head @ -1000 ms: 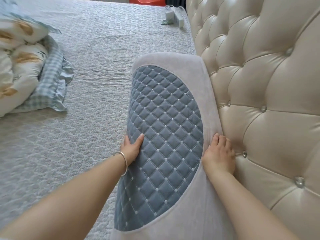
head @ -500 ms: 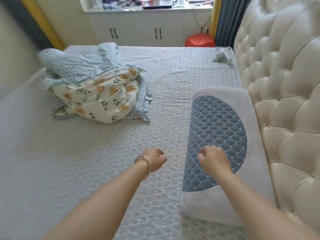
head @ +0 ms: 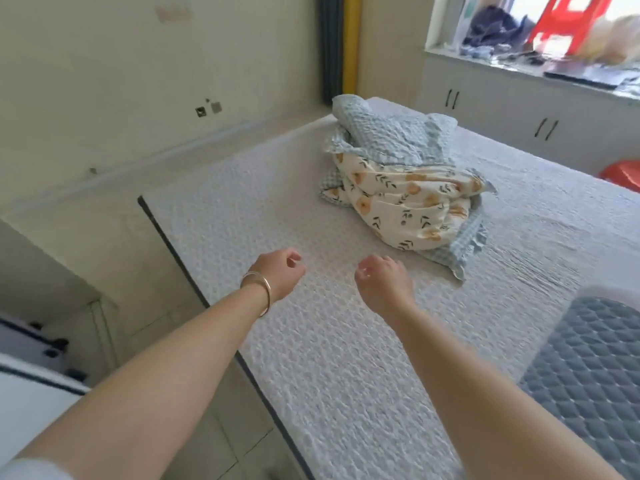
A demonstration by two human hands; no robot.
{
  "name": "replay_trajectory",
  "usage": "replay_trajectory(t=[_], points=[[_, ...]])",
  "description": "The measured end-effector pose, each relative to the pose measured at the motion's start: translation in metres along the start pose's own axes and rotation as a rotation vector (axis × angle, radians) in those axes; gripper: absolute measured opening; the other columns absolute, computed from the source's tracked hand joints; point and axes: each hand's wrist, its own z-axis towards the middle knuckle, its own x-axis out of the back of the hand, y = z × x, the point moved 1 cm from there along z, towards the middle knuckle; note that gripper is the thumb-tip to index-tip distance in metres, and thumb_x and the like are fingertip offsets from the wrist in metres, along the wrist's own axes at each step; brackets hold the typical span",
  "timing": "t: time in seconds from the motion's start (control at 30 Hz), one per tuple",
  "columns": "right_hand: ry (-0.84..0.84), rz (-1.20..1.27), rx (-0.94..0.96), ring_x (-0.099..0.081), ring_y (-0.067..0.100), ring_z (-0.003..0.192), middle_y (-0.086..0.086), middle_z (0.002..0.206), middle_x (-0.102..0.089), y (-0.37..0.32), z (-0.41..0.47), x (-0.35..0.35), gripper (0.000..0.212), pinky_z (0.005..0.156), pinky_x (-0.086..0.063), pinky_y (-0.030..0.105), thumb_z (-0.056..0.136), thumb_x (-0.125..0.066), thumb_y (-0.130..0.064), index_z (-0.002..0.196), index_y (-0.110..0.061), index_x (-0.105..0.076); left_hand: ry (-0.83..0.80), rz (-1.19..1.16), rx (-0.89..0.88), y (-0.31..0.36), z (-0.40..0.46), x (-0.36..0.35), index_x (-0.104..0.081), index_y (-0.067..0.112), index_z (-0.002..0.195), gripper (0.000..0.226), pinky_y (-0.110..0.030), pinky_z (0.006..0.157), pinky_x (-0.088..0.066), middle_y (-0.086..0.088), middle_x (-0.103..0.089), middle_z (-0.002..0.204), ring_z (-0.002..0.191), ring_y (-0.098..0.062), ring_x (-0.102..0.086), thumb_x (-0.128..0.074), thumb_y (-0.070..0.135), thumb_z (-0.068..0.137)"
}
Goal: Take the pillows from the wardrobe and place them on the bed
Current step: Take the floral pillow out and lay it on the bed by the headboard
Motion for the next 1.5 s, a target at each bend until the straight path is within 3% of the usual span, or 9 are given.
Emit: replay_trajectory(t=[0.17, 0.3, 0.4, 0.5, 0.8, 1.07, 1.23, 1.5], points=[[-0.133, 0.038, 0.093, -0.045, 0.024, 0.121, 0.006, 0.131, -0.053, -0.105, 0.035, -0.070, 0.038, 0.094, -0.042, 0.036, 0.094, -0.043, -0.033, 0.129, -0.017, -0.049, 0.188, -0.091, 0.202, -0.106, 0.018, 0.072, -0.055, 0.018, 0.124, 0.036, -0.037, 0.087, -0.052, 0.001, -0.062, 0.107, 0.093, -0.022, -0.062, -0.054, 0.028, 0.089], [-0.248, 0.077, 0.128, -0.042, 0.026, 0.126, 0.006, 0.138, -0.047, -0.193, 0.067, -0.116, 0.046, 0.096, -0.042, 0.036, 0.094, -0.045, -0.036, 0.135, -0.018, -0.040, 0.240, -0.013, 0.303, -0.179, 0.033, 0.131, -0.051, 0.019, 0.129, 0.042, -0.033, 0.091, -0.047, -0.004, -0.058, 0.128, 0.110, -0.025, -0.058, -0.055, 0.032, 0.089], [-0.267, 0.095, 0.190, -0.042, 0.026, 0.127, 0.006, 0.139, -0.046, -0.259, 0.090, -0.143, 0.049, 0.101, -0.042, 0.038, 0.092, -0.046, -0.038, 0.137, -0.020, -0.037, 0.363, 0.022, 0.340, -0.218, 0.048, 0.185, -0.050, 0.021, 0.131, 0.044, -0.033, 0.090, -0.047, -0.004, -0.057, 0.129, 0.112, -0.025, -0.057, -0.054, 0.035, 0.090], [-0.305, 0.113, 0.273, -0.040, 0.025, 0.129, 0.005, 0.140, -0.045, -0.322, 0.109, -0.164, 0.051, 0.104, -0.039, 0.042, 0.092, -0.046, -0.039, 0.138, -0.021, -0.035, 0.481, 0.074, 0.382, -0.247, 0.061, 0.231, -0.049, 0.025, 0.131, 0.047, -0.039, 0.094, -0.047, -0.003, -0.053, 0.132, 0.117, -0.026, -0.051, -0.053, 0.041, 0.087], [-0.442, 0.088, 0.568, -0.036, 0.023, 0.130, 0.002, 0.140, -0.043, -0.482, 0.175, -0.223, 0.056, 0.103, -0.038, 0.042, 0.089, -0.046, -0.041, 0.140, -0.025, -0.032, 0.611, 0.123, 0.564, -0.327, 0.100, 0.338, -0.041, 0.024, 0.136, 0.056, -0.045, 0.095, -0.046, -0.004, -0.049, 0.137, 0.123, -0.028, -0.046, -0.053, 0.047, 0.087], [-0.534, 0.061, 0.803, -0.038, 0.021, 0.127, 0.001, 0.137, -0.045, -0.613, 0.212, -0.276, 0.054, 0.095, -0.042, 0.038, 0.088, -0.050, -0.040, 0.138, -0.027, -0.036, 0.731, 0.117, 0.758, -0.385, 0.127, 0.418, -0.038, 0.024, 0.140, 0.058, -0.045, 0.094, -0.046, -0.004, -0.045, 0.141, 0.129, -0.028, -0.040, -0.052, 0.046, 0.088], [-0.557, 0.034, 0.848, -0.039, 0.021, 0.125, 0.002, 0.136, -0.045, -0.676, 0.235, -0.319, 0.051, 0.092, -0.044, 0.036, 0.088, -0.048, -0.038, 0.137, -0.029, -0.037, 0.749, 0.103, 0.890, -0.429, 0.158, 0.454, -0.038, 0.024, 0.141, 0.059, -0.049, 0.098, -0.042, -0.006, -0.046, 0.140, 0.129, -0.030, -0.040, -0.052, 0.045, 0.087], [-0.548, 0.021, 0.874, -0.039, 0.023, 0.126, 0.004, 0.135, -0.046, -0.783, 0.266, -0.366, 0.052, 0.098, -0.040, 0.038, 0.089, -0.047, -0.039, 0.138, -0.026, -0.036, 0.885, 0.024, 0.925, -0.496, 0.210, 0.506, -0.038, 0.022, 0.138, 0.057, -0.051, 0.104, -0.032, -0.008, -0.039, 0.142, 0.132, -0.028, -0.032, -0.053, 0.040, 0.087]])
